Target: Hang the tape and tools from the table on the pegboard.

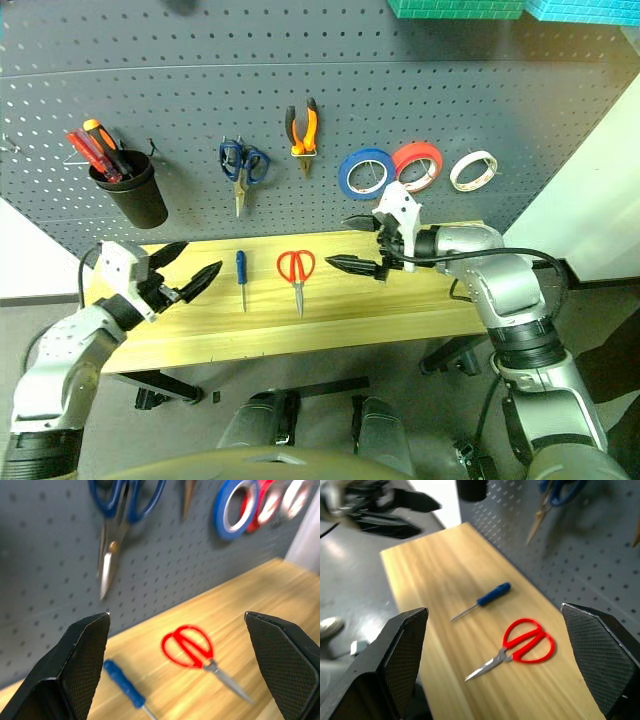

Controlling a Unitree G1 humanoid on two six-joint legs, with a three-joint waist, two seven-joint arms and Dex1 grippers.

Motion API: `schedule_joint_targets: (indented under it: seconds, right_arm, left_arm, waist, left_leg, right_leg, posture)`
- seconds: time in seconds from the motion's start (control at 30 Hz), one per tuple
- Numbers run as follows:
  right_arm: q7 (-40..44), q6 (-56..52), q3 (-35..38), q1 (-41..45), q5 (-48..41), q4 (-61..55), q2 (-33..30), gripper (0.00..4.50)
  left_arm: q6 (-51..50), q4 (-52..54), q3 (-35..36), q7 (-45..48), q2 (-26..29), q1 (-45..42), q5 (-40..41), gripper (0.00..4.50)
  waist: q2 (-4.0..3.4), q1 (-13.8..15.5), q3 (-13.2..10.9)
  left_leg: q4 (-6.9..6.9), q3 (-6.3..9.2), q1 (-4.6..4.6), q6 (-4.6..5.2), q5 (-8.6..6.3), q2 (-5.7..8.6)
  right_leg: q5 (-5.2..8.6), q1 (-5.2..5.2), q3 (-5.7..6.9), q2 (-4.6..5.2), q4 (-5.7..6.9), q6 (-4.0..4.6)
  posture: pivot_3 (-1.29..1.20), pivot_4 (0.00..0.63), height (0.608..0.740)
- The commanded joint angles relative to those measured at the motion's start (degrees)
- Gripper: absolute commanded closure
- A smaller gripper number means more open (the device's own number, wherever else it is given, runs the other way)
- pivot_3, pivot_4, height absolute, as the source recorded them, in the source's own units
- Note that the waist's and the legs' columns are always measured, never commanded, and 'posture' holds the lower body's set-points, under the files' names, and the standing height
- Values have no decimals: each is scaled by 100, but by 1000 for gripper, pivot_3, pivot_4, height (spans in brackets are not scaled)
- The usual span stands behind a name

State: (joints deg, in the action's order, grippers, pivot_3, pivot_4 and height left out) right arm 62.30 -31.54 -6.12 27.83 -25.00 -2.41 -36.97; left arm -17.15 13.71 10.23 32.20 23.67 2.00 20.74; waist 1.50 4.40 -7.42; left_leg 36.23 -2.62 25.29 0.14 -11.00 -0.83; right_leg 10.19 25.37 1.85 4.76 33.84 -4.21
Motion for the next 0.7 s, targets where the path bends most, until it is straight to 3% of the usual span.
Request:
schedule_joint_targets:
  seconds: [0.03,0.3,0.43,0.7]
  right_arm:
    - [651,383,207,165,-140,374,-179,28]
    - [1588,1429,65,622,468,1933,-585,28]
    - [1662,2274,68,685,766,2536,-439,28]
    - [1796,2803,7,877,1152,3045,-419,28]
  left_arm:
    - [-308,60,-388,-741,-327,-304,-428,0]
    - [-2048,-464,-1008,-1496,-675,-1355,-809,0]
    - [-2723,-906,-1016,-1816,-1111,-2065,-728,0]
    - [-3728,-1770,-1313,-2460,-1768,-2775,-1058,0]
  waist:
    - [0,5,0]
    - [-7,90,-5]
    - [-6,109,-7]
    - [-7,68,-8]
  left_leg:
    - [0,0,0,0,0,-1]
    - [3,1,-1,2,1,0]
    - [12,6,5,5,2,3]
    - [12,5,3,20,8,14]
  right_leg:
    - [0,0,0,0,0,0]
    - [1,4,2,-9,7,-1]
    - [1,1,6,-9,5,-2]
    - [0,1,3,-11,10,-1]
  posture:
    - [139,118,740]
    - [118,123,740]
    - [109,121,740]
    - [80,121,740]
